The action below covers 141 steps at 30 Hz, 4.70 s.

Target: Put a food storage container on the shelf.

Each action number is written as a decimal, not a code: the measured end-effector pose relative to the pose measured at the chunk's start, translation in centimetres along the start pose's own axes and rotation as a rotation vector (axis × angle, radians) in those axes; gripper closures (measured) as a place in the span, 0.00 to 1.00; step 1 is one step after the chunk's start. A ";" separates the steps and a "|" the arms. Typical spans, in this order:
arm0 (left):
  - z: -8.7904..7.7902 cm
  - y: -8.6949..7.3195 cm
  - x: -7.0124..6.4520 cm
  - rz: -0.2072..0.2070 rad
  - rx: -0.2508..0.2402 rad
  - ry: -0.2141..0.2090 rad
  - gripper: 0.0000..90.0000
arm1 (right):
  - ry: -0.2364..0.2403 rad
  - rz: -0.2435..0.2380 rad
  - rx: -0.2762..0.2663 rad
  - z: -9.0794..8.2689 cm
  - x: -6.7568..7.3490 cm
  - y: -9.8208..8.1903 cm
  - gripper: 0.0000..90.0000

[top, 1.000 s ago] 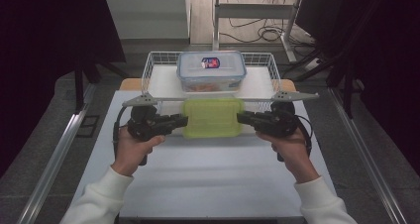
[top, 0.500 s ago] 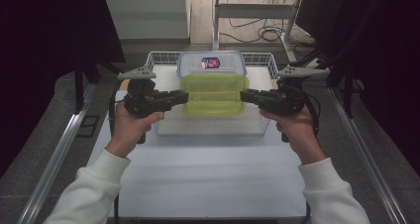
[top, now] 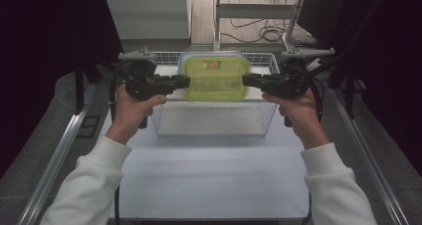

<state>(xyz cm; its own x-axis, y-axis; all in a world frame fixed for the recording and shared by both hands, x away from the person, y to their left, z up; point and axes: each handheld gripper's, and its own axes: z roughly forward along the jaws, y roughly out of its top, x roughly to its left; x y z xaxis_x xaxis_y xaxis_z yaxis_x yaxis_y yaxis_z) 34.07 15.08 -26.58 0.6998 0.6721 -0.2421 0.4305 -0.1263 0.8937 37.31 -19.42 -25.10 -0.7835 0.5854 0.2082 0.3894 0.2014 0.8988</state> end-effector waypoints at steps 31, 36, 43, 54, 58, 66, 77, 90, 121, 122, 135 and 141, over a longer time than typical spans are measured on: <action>3.6 3.2 6.1 -0.129 0.025 -0.017 0.88 | 0.019 0.155 0.052 5.1 -6.1 3.9 0.87; 4.1 3.6 6.3 -0.144 0.023 -0.003 0.84 | -0.006 0.163 0.056 5.8 -6.3 3.9 0.83; 5.0 3.8 6.7 -0.183 0.023 0.033 0.75 | -0.013 0.193 0.027 6.4 -6.7 3.7 0.80; 5.9 3.8 7.5 -0.239 0.003 0.057 0.66 | -0.047 0.233 0.010 6.9 -7.4 3.6 0.71; 6.0 3.7 7.8 -0.259 -0.006 0.060 0.60 | -0.044 0.256 0.006 7.1 -7.7 3.4 0.67; 6.5 3.8 7.6 -0.248 -0.007 0.074 0.41 | -0.049 0.261 0.009 7.6 -7.5 3.5 0.56; 5.8 3.8 7.7 -0.247 -0.014 0.059 0.26 | -0.057 0.268 -0.017 6.6 -7.3 3.6 0.50; 4.1 3.7 6.4 -0.217 -0.015 0.052 0.26 | -0.039 0.257 -0.015 5.2 -6.2 3.7 0.45; -2.3 -4.5 3.3 -0.160 0.070 0.026 0.27 | -0.022 0.176 0.079 -1.3 -4.5 -3.1 0.41; -2.4 -5.1 3.1 -0.156 0.076 0.025 0.27 | -0.021 0.169 0.088 -1.4 -4.3 -3.5 0.41; -2.3 -14.8 1.3 -0.160 0.176 -0.071 0.27 | 0.025 0.135 0.184 -2.2 -2.2 -13.6 0.39; -1.2 -18.8 1.2 -0.164 0.250 -0.056 0.27 | 0.040 0.147 0.246 -1.2 -2.0 -18.3 0.39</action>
<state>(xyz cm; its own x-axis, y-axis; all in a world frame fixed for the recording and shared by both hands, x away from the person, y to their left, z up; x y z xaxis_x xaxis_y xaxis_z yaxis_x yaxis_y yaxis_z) 26.12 19.07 -43.24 0.6368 0.6580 -0.4019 0.6622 -0.1997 0.7223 31.19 -25.23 -41.48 -0.7266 0.5922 0.3484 0.6019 0.3041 0.7384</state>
